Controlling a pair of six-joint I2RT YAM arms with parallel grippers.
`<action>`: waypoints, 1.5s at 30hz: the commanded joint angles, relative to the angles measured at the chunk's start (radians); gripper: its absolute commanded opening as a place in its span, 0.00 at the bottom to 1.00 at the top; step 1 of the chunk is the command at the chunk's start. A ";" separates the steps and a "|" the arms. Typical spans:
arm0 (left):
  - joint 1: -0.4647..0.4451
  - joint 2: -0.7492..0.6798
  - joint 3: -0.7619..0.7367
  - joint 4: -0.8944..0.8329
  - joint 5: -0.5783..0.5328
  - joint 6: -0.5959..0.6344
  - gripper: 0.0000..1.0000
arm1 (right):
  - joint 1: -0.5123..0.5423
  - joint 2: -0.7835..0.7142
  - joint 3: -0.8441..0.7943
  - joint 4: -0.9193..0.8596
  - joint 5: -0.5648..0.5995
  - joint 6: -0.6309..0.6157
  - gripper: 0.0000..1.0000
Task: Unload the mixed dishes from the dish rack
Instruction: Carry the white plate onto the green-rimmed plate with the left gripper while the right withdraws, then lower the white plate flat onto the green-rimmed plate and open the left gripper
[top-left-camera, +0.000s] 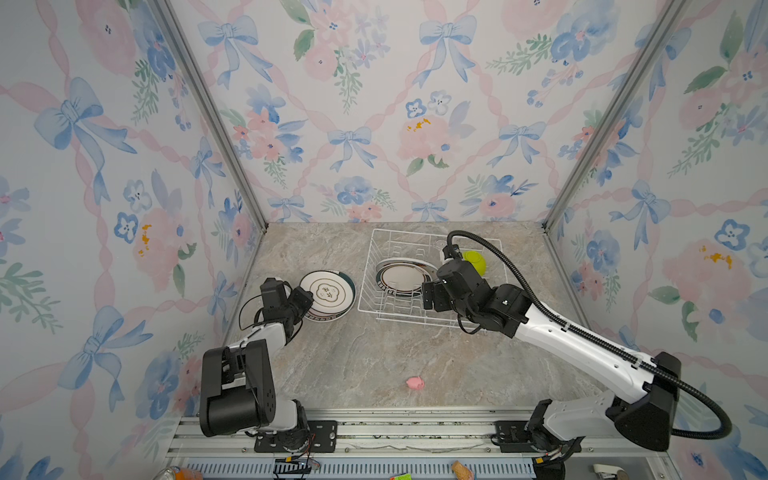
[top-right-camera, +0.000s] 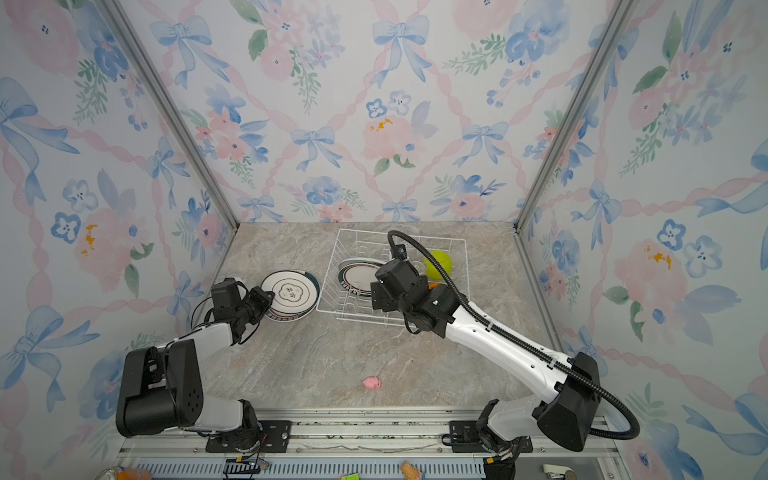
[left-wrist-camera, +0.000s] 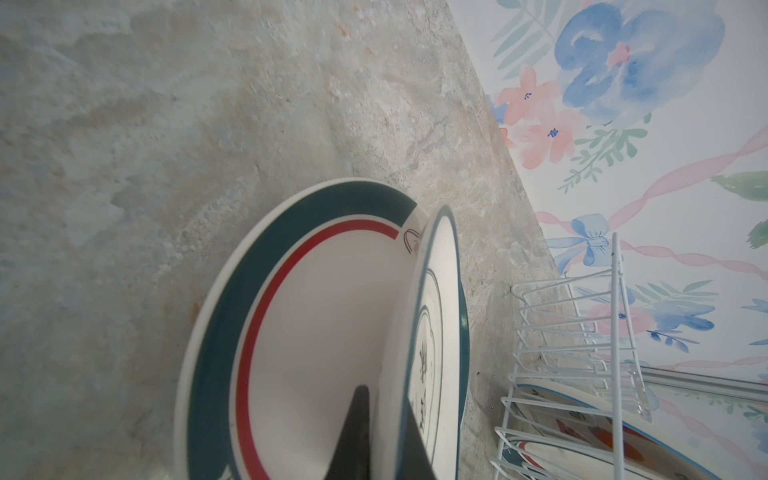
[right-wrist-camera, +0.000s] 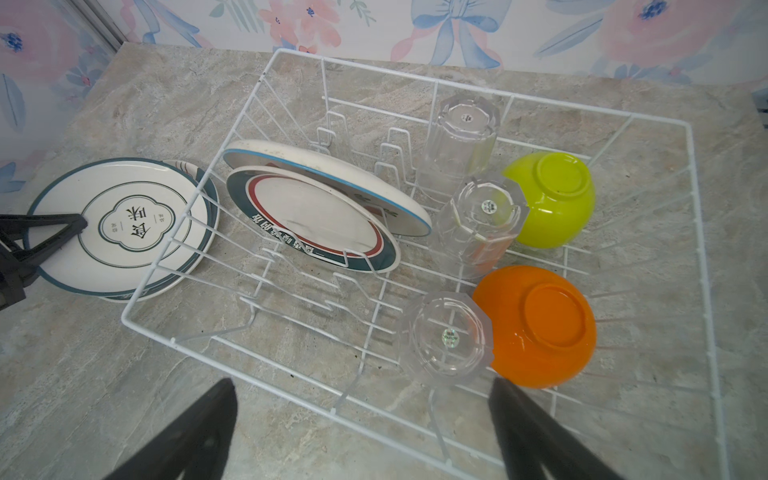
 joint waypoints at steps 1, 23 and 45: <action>0.008 0.009 0.034 0.034 0.029 0.037 0.00 | -0.010 0.012 0.005 -0.042 -0.001 0.024 0.97; -0.011 0.014 0.102 -0.108 -0.056 0.149 0.98 | -0.011 0.063 0.095 -0.087 -0.094 -0.028 0.97; -0.175 0.084 0.281 -0.371 -0.420 0.331 0.98 | 0.009 0.153 0.266 -0.263 -0.011 -0.150 0.97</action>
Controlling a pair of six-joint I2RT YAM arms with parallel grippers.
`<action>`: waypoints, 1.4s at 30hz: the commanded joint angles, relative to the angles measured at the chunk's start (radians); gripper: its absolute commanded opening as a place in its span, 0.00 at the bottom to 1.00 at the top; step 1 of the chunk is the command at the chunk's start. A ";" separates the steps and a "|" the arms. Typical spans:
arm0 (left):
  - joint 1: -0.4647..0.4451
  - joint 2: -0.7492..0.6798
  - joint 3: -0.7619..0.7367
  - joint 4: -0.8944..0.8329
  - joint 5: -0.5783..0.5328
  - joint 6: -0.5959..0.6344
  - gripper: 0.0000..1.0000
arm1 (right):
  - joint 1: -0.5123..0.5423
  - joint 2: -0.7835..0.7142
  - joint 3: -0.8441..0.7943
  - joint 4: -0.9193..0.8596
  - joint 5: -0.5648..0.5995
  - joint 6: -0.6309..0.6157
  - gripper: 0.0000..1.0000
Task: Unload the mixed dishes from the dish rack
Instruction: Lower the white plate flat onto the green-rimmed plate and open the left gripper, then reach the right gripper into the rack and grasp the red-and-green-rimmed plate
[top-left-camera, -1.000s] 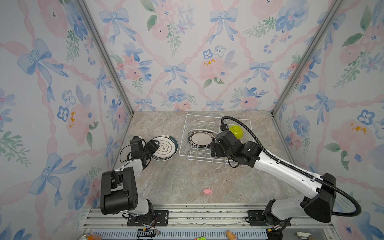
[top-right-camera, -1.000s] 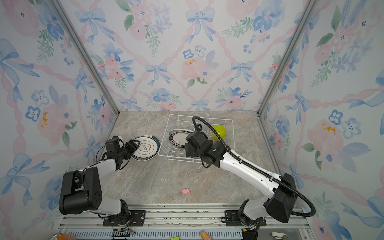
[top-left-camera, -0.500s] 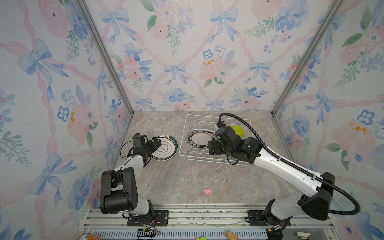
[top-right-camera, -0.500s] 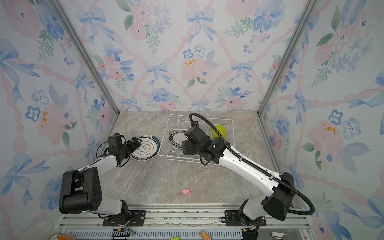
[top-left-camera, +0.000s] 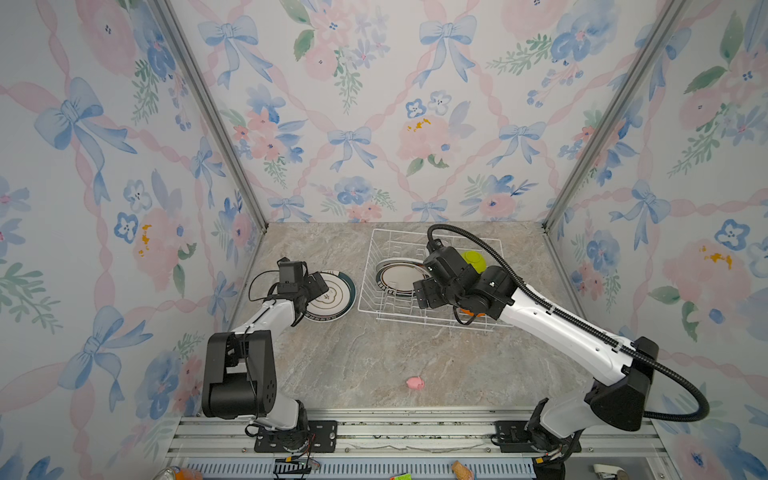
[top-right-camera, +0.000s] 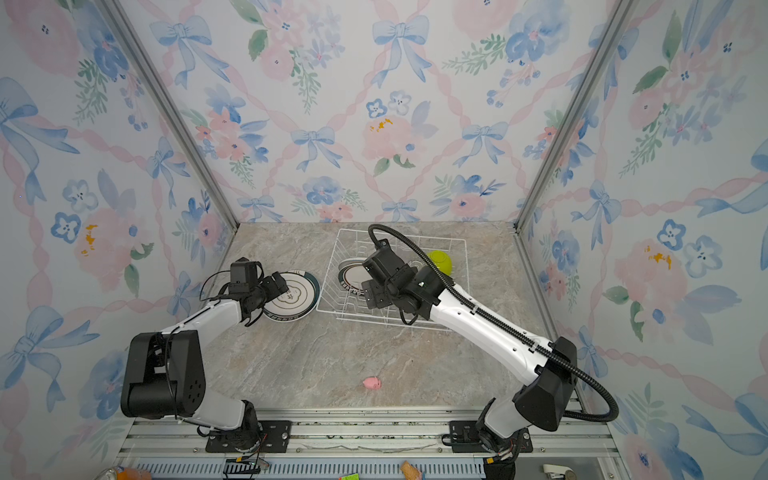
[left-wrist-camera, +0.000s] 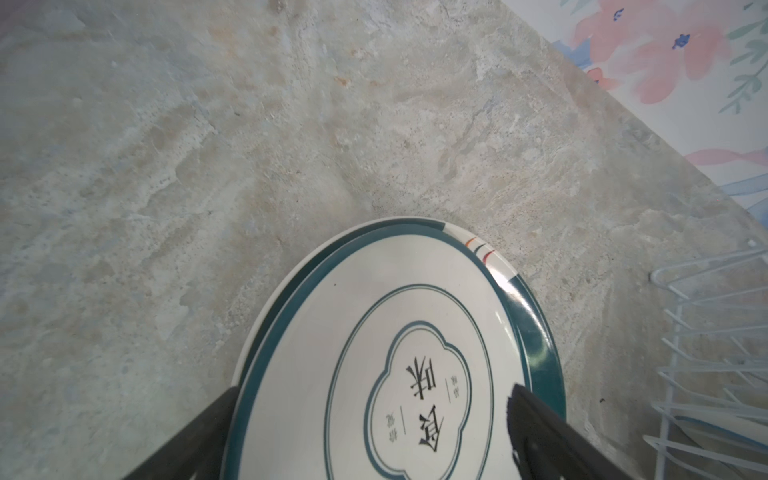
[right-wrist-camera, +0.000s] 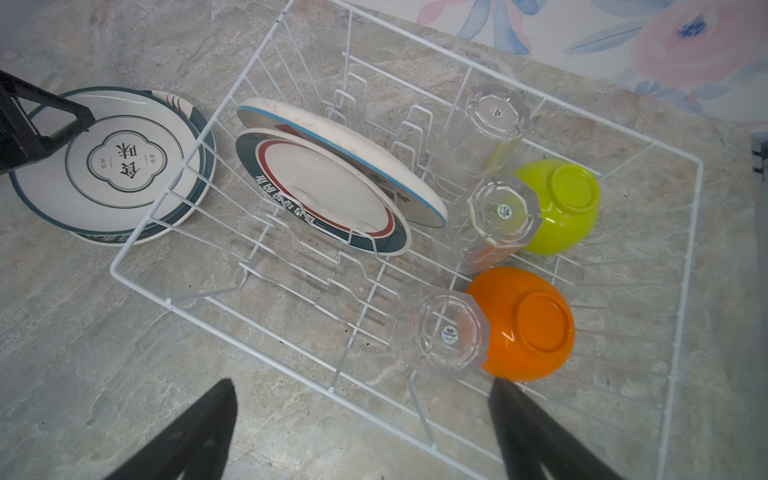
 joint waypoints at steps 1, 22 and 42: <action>-0.019 0.010 0.026 -0.030 -0.069 0.035 0.98 | 0.005 0.009 0.032 -0.046 0.035 -0.027 0.97; -0.077 -0.109 0.014 -0.044 -0.133 -0.020 0.98 | -0.034 0.018 -0.008 0.029 -0.003 -0.078 0.97; -0.090 -0.556 -0.226 0.183 0.347 -0.253 0.98 | -0.182 0.162 -0.030 0.227 -0.359 -0.226 0.78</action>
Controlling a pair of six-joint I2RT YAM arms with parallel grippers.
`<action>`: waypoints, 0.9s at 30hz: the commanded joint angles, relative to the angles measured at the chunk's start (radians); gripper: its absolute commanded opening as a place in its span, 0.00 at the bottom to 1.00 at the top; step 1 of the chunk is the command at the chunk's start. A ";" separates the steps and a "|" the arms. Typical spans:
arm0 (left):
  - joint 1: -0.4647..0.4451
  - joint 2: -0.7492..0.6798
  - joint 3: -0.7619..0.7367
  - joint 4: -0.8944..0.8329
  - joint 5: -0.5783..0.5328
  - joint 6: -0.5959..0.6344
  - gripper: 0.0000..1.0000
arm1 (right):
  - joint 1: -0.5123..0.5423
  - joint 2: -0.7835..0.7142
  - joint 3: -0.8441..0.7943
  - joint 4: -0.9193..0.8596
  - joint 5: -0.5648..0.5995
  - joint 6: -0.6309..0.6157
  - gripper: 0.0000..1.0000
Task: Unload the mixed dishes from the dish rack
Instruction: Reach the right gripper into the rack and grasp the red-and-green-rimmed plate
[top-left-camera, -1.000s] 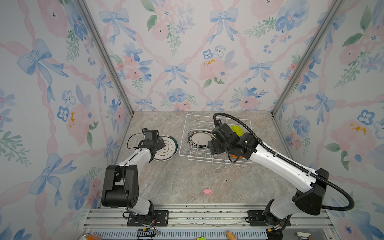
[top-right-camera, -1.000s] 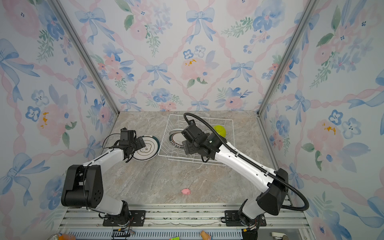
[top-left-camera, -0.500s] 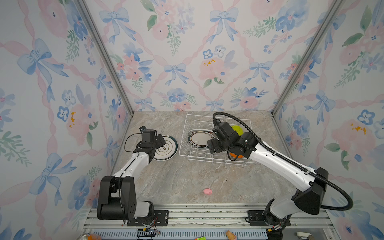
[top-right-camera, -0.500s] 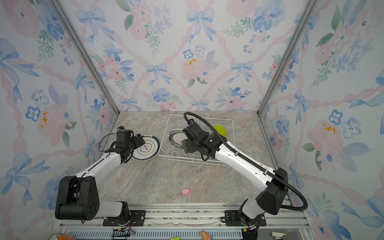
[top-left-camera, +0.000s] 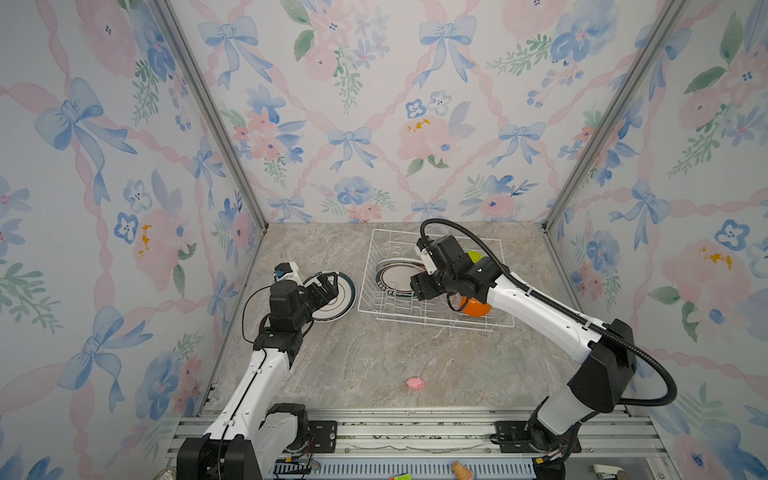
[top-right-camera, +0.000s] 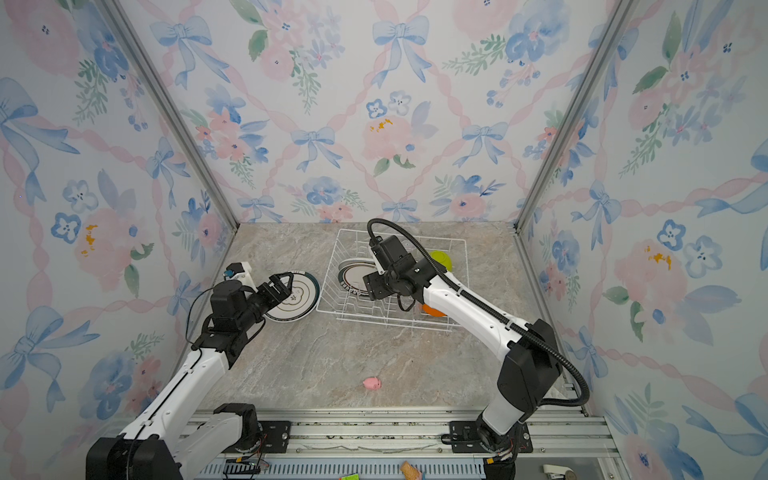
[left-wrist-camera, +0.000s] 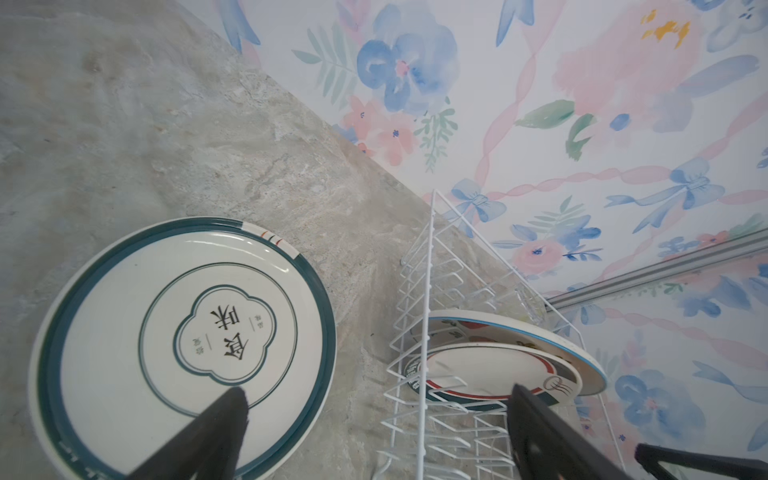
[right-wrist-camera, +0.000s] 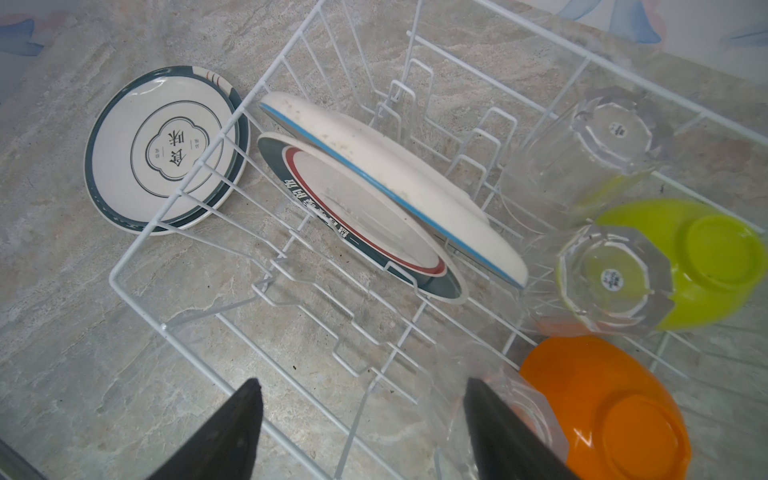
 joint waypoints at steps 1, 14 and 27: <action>-0.008 -0.014 0.023 0.018 0.089 -0.037 0.98 | -0.020 0.045 0.014 0.017 -0.052 -0.044 0.78; -0.017 0.013 0.033 -0.013 0.108 -0.036 0.98 | -0.062 0.149 0.097 -0.041 -0.073 -0.058 0.78; -0.028 0.019 0.042 -0.025 0.105 -0.036 0.98 | -0.064 0.243 0.204 -0.066 -0.013 -0.139 0.81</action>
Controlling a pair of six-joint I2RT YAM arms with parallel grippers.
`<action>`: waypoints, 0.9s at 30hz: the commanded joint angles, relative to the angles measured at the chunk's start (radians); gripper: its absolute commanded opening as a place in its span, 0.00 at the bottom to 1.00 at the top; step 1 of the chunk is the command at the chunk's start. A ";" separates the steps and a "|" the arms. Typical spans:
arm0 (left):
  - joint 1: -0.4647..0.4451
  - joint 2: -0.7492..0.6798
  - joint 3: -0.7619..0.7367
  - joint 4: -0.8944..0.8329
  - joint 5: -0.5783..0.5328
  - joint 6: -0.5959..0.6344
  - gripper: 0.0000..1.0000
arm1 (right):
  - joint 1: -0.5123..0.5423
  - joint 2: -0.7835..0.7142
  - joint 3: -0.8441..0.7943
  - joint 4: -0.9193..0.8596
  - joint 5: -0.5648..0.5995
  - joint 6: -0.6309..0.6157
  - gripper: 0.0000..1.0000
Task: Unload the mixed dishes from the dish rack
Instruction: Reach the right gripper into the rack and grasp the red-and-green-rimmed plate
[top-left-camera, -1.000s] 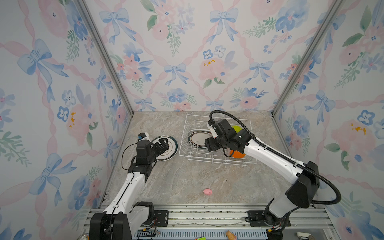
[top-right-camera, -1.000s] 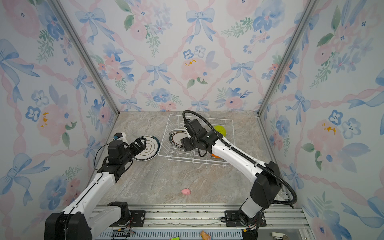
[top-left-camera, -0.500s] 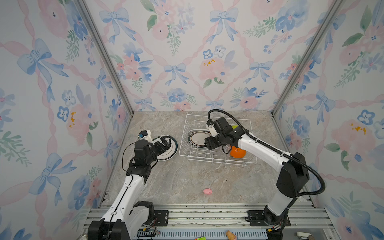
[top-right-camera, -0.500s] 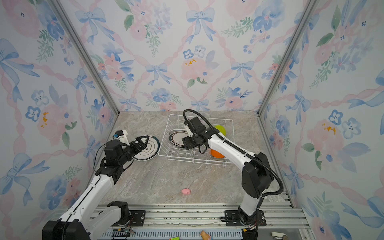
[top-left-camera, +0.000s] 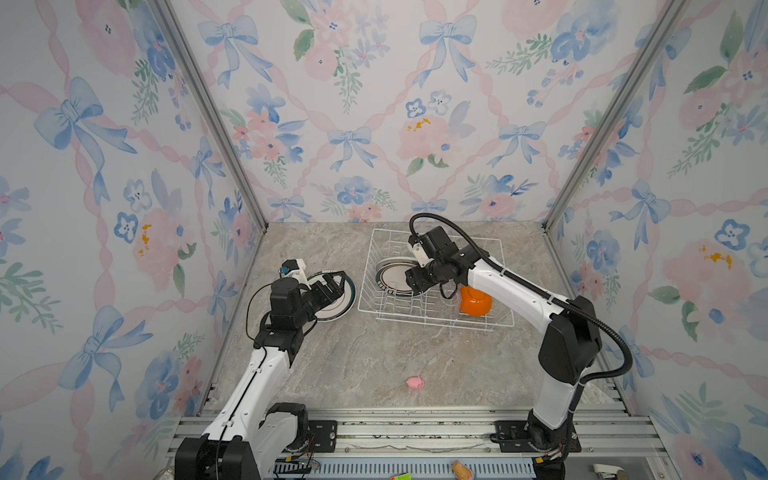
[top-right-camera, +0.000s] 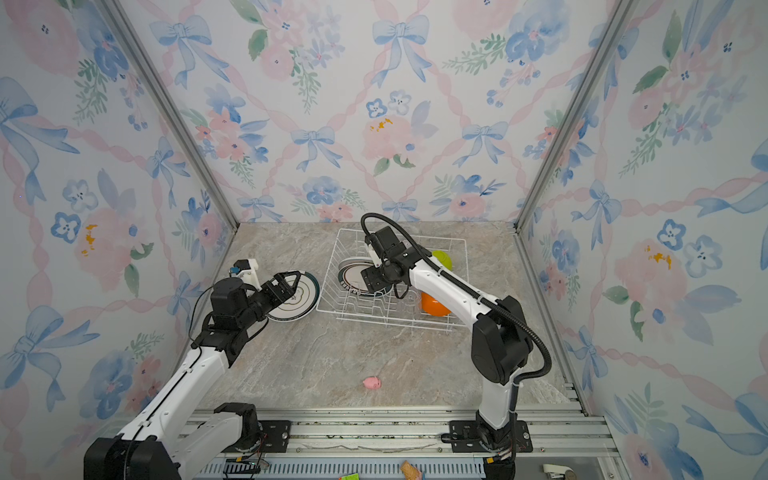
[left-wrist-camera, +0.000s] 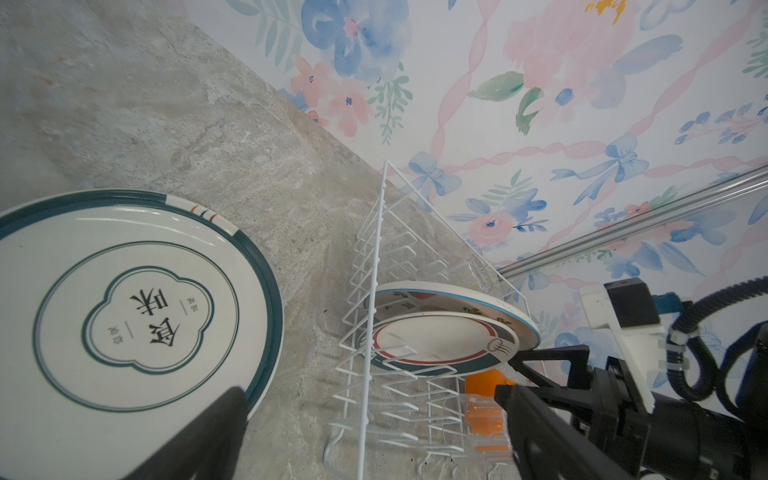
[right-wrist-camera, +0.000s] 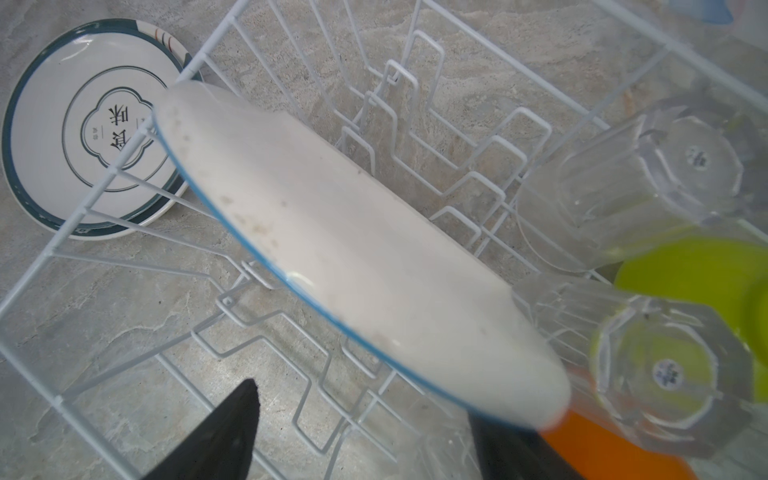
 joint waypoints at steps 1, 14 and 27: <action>-0.006 0.009 0.017 -0.013 0.014 -0.005 0.98 | -0.009 0.037 0.053 -0.027 0.031 -0.050 0.82; -0.016 0.030 0.018 -0.011 0.003 -0.011 0.98 | -0.008 0.026 0.006 0.005 -0.015 -0.101 0.57; -0.093 0.093 0.057 -0.004 -0.044 0.005 0.98 | 0.026 -0.010 -0.063 0.060 0.044 -0.180 0.36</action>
